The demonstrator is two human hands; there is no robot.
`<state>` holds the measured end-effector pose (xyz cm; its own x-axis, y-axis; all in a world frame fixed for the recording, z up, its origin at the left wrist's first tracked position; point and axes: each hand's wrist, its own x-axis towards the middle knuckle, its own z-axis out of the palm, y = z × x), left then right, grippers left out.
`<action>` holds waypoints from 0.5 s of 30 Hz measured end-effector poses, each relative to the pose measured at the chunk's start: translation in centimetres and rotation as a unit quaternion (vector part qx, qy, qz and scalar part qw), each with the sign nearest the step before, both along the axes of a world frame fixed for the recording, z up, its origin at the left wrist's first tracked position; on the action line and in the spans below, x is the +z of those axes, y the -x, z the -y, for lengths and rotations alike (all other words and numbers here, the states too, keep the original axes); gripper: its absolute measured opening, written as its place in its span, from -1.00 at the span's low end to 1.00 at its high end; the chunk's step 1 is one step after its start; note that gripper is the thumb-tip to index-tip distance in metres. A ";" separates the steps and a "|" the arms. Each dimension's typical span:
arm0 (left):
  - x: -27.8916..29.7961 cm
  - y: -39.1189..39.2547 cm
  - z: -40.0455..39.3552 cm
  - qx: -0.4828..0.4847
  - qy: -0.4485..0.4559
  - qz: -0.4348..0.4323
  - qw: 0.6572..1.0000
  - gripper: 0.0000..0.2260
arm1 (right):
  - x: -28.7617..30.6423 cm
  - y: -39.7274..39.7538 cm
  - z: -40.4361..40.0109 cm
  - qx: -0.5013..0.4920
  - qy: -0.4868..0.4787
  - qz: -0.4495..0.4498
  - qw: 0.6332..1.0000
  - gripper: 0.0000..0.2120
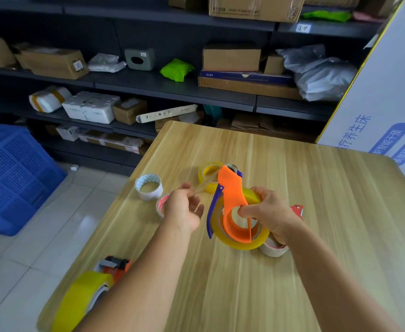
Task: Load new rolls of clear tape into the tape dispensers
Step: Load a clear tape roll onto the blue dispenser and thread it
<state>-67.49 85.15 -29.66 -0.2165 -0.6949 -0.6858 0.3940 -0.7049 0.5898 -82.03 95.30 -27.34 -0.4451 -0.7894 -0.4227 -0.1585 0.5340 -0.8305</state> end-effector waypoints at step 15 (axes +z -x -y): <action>-1.4 -2.7 -2.3 -0.155 0.174 -0.099 0.968 -0.60 | 3.3 -1.2 -0.2 0.026 0.052 0.036 0.998 -0.66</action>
